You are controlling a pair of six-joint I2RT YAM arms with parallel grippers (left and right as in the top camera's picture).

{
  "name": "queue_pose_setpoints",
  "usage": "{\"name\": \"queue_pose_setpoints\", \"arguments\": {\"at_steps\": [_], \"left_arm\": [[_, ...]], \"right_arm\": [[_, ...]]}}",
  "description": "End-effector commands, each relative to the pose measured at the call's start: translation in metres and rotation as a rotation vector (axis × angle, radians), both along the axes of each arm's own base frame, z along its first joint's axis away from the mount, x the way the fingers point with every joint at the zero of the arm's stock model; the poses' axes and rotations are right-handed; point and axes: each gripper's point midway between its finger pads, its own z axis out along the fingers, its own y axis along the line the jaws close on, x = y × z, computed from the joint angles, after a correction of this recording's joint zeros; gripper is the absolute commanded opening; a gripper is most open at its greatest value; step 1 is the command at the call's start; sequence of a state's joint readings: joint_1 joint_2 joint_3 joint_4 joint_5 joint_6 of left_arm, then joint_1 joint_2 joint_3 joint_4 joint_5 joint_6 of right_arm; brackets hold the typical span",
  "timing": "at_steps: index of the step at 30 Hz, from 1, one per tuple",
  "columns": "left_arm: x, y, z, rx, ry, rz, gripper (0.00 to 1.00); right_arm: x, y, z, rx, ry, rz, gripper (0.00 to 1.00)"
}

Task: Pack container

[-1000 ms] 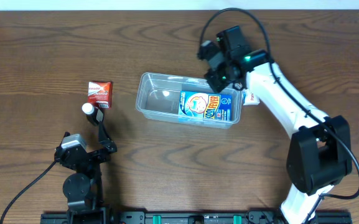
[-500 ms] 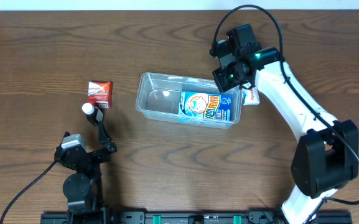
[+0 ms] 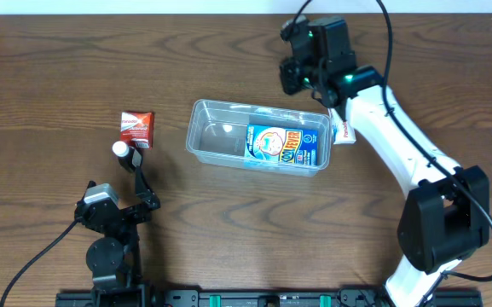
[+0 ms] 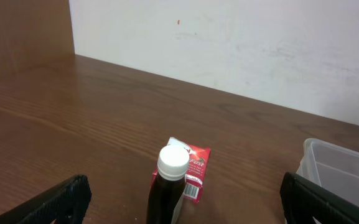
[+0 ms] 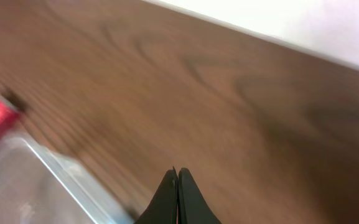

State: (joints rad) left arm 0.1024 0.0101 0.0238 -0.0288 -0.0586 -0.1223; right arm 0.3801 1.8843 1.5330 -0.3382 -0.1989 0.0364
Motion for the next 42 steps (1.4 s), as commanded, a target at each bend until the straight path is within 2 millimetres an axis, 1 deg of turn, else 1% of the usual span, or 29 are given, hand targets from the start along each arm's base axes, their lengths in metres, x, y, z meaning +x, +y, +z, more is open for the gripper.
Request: {"name": "queue_pose_setpoints", "arguments": {"at_steps": [1, 3, 5, 9, 12, 13, 19, 23, 29, 34, 42], "left_arm": [[-0.001, 0.001, -0.017, 0.013, 0.055, 0.007, 0.98], [-0.001, 0.001, -0.017, 0.013, 0.055, 0.006, 0.98], [-0.001, 0.001, -0.017, 0.013, 0.055, 0.006, 0.98], [-0.001, 0.001, -0.017, 0.013, 0.055, 0.007, 0.98], [-0.001, 0.001, -0.017, 0.013, 0.055, 0.006, 0.98], [-0.001, 0.001, -0.017, 0.013, 0.055, 0.006, 0.98], [-0.001, 0.001, -0.017, 0.013, 0.055, 0.006, 0.98], [-0.001, 0.001, -0.017, 0.013, 0.055, 0.006, 0.98], [-0.001, 0.001, -0.017, 0.013, 0.055, 0.006, 0.98], [-0.001, 0.001, -0.017, 0.013, 0.055, 0.006, 0.98], [-0.001, 0.001, -0.017, 0.013, 0.055, 0.006, 0.98]], "right_arm": [[-0.001, 0.043, 0.0, 0.111, 0.009, -0.006, 0.01], [0.001, 0.061, -0.007, 0.117, -0.012, -0.01, 0.01], [0.001, 0.082, -0.019, 0.121, -0.022, -0.008, 0.01], [-0.004, 0.111, -0.043, 0.142, -0.004, 0.017, 0.01], [-0.007, 0.126, -0.057, 0.149, 0.0, 0.037, 0.01], [-0.009, 0.129, -0.059, 0.149, -0.001, 0.043, 0.01], [-0.014, 0.138, -0.058, 0.159, -0.003, 0.066, 0.01], [-0.02, 0.141, -0.062, 0.163, 0.026, 0.088, 0.01], [-0.022, 0.143, -0.063, 0.163, 0.031, 0.094, 0.01], [-0.03, 0.147, -0.066, 0.182, 0.072, 0.121, 0.01], [-0.036, 0.148, -0.07, 0.177, 0.103, 0.135, 0.01]]}}
